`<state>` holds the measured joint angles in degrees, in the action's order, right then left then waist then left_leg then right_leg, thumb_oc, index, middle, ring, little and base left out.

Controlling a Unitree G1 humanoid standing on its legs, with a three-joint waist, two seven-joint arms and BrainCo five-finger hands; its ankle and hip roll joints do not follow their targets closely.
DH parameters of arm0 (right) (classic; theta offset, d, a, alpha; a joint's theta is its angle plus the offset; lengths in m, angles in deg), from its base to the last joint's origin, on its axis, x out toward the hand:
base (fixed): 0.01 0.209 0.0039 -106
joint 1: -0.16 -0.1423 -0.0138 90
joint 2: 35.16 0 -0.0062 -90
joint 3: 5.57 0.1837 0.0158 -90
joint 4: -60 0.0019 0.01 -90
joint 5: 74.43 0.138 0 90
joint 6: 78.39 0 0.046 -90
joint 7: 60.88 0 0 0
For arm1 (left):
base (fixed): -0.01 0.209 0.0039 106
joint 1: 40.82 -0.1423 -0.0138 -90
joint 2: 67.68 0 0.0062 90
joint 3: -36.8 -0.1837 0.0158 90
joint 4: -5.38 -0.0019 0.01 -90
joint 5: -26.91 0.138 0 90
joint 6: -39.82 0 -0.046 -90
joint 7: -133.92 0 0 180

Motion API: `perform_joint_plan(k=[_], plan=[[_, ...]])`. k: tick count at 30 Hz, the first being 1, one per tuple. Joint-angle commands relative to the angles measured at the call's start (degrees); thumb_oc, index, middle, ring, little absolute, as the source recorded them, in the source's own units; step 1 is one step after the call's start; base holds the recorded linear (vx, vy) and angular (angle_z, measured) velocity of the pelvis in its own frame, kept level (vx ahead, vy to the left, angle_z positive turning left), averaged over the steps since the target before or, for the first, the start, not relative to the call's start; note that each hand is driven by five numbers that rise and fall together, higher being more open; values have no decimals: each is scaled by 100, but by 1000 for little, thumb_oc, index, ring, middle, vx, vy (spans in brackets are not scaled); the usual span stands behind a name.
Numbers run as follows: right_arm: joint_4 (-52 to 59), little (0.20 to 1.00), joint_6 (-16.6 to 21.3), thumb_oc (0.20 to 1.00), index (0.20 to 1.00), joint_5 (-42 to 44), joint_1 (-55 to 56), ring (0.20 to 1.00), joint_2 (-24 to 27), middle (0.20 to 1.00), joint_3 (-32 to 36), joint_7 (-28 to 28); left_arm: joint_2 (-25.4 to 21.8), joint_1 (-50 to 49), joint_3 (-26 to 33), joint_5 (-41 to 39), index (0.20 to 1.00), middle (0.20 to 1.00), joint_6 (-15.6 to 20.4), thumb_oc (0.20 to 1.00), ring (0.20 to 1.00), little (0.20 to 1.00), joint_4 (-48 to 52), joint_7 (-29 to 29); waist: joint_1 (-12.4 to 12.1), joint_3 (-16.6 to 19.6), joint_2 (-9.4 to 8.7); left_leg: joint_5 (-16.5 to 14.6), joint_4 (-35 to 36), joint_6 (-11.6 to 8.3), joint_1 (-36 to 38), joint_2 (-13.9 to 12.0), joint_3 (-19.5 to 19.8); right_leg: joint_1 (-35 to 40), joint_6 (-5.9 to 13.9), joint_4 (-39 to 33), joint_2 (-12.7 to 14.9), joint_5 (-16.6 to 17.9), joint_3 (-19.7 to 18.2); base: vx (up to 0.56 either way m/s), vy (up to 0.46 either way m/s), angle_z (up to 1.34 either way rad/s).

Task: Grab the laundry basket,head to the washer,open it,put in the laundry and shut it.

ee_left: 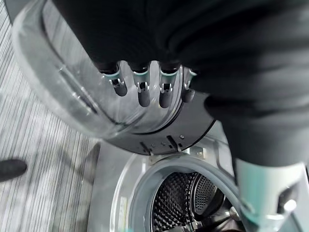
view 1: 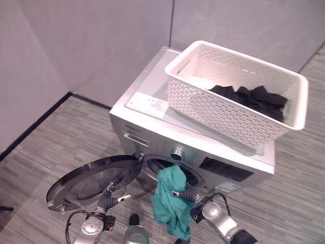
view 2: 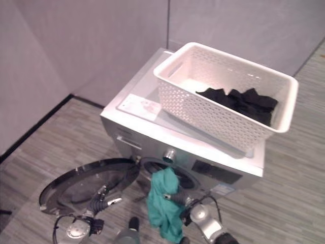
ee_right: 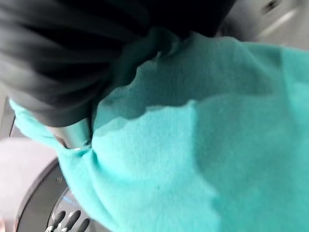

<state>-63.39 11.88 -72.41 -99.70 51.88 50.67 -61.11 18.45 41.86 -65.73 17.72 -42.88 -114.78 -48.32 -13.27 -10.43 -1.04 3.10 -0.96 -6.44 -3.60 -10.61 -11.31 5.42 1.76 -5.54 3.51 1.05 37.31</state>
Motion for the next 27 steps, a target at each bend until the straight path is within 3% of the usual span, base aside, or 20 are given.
perform_joint_plan(k=[1, 14, 19, 27], plan=[[92, 200, 294, 200, 200, 411, -320, 200, -59, 200, 132, -355, -86, 316, -400, -316, 1000, 1000, 123, 1000, 1000, 1000, -28, -19, -26, -25, -27, 545, -83, 38, -964, -110, 58, 789, 100, 82, 193, -1066, -504, -51, -19, 25], [-413, 200, 640, 200, 200, 1811, -1211, 200, -607, 200, 230, -1027, 398, 1741, -1695, -660, 1000, 1000, 355, 1000, 1000, 1000, -223, -392, 21, -680, -128, 632, -316, -18, -1588, -62, 171, 188, -15, 478, 178, -1146, -339, -30, -25, 19], [-536, 200, 871, 200, 200, 2561, -1833, 200, -976, 200, 51, -1149, 657, 2357, -2745, -44, 1000, 1000, 311, 1000, 1000, 1000, -621, -466, 71, -949, -219, 615, -275, 4, -1594, -144, 22, -84, 36, 581, 245, -1050, -478, -27, 8, -6], [-526, 200, 962, 200, 200, 3015, -2387, 200, -1114, 200, -24, -1212, 749, 2743, -3384, 500, 1000, 1000, 192, 1000, 1000, 1000, -872, -466, 75, -1257, -293, 633, -213, 21, -1564, -239, -131, -323, 86, 668, 280, -964, -588, -26, -1, -16]])
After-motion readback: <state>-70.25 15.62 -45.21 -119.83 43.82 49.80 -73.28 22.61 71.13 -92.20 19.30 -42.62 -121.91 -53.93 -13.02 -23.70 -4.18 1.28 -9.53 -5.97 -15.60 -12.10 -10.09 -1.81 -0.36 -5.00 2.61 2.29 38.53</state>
